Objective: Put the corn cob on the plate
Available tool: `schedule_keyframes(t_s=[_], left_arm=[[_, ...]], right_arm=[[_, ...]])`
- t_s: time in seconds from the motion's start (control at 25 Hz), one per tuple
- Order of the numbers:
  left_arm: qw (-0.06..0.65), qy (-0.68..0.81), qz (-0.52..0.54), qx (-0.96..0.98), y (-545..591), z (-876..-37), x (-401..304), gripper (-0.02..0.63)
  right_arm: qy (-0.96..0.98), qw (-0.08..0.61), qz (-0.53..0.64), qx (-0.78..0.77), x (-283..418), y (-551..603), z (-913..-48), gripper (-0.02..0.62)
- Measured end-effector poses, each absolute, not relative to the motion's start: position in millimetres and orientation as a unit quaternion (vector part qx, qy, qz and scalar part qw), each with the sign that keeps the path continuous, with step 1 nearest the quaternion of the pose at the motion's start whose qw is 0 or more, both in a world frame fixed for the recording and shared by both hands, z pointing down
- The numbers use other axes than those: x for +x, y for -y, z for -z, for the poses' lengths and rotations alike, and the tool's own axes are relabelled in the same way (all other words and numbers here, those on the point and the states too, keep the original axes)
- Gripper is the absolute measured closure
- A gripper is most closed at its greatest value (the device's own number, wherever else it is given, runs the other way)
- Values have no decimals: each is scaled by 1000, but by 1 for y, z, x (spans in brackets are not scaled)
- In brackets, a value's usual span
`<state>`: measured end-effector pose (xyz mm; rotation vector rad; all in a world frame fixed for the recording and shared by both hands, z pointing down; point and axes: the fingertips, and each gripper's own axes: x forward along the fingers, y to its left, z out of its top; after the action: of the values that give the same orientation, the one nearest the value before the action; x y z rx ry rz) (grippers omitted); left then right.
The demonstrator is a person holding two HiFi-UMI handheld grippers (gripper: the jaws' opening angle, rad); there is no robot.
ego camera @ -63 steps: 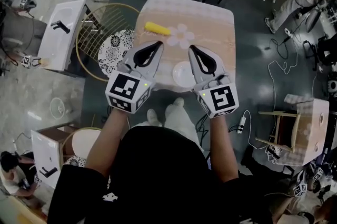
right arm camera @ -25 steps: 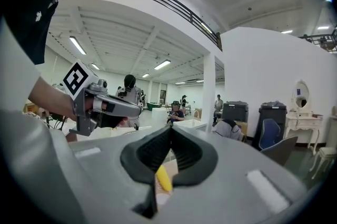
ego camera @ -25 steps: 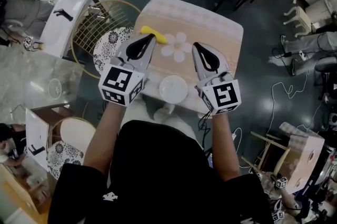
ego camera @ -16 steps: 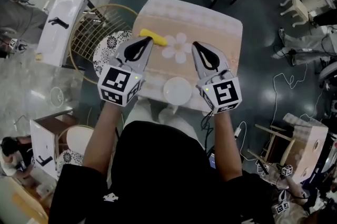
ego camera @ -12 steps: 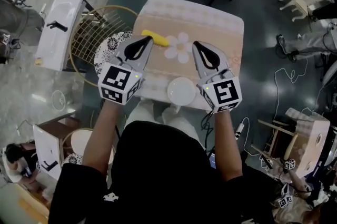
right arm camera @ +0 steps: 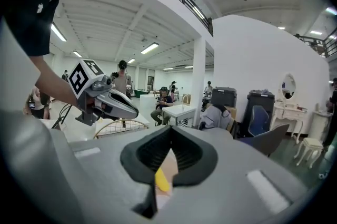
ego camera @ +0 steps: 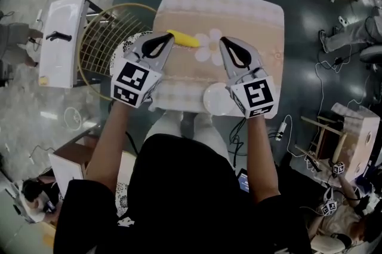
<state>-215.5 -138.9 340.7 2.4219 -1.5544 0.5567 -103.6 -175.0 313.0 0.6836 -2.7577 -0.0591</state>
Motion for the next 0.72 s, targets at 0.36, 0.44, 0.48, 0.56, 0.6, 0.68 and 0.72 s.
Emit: schedule_keyframes(t_s=[0.36, 0.44, 0.48, 0.56, 0.6, 0.68, 0.72], left_arm=[[119, 466, -252, 840, 152, -396, -224, 600], [126, 452, -259, 844, 154, -409, -224, 600], [129, 446, -264, 846, 155, -415, -225, 593], [134, 435, -275, 847, 159, -430, -226, 583], [140, 430, -280, 847, 161, -436, -227, 577], [155, 422, -282, 848, 166, -448, -228, 558], [161, 420, -282, 847, 169, -453, -229, 548]], right_arm=[[953, 184, -2, 242, -123, 188, -358, 594], [951, 189, -8, 243, -125, 191, -369, 594], [951, 192, -11, 243, -126, 193, -375, 595], [949, 200, -18, 241, -128, 196, -390, 594], [949, 206, -22, 240, -128, 198, -397, 594], [946, 217, -29, 238, -129, 203, -411, 594], [945, 222, -34, 238, -129, 205, -418, 592]])
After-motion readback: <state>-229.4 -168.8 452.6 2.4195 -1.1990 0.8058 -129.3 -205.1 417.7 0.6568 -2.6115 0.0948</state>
